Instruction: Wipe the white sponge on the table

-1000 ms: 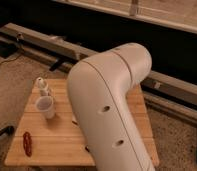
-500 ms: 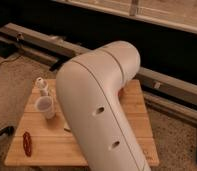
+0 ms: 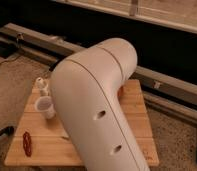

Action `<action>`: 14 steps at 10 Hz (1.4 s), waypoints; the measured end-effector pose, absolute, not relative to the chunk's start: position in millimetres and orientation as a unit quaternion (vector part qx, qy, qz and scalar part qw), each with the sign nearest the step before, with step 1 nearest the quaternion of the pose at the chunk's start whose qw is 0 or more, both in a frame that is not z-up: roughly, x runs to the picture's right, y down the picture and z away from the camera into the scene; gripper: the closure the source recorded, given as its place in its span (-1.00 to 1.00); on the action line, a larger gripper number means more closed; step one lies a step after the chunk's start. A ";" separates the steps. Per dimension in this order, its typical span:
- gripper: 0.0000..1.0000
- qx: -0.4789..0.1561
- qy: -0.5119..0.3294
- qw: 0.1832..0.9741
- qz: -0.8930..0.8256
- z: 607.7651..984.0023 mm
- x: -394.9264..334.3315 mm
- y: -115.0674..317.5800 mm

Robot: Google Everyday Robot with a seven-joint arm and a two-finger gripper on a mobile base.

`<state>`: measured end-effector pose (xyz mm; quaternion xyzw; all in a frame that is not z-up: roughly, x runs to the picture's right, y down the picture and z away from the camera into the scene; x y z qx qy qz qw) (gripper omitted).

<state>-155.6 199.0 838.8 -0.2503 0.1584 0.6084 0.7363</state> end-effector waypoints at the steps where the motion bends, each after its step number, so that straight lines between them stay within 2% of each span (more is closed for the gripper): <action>1: 1.00 -0.250 0.161 0.736 0.608 838.5 -153.3 201.6; 8: 1.00 -0.226 0.199 0.691 0.658 837.9 -48.1 215.8; 14: 1.00 -0.220 0.186 0.675 0.679 849.8 -29.9 188.7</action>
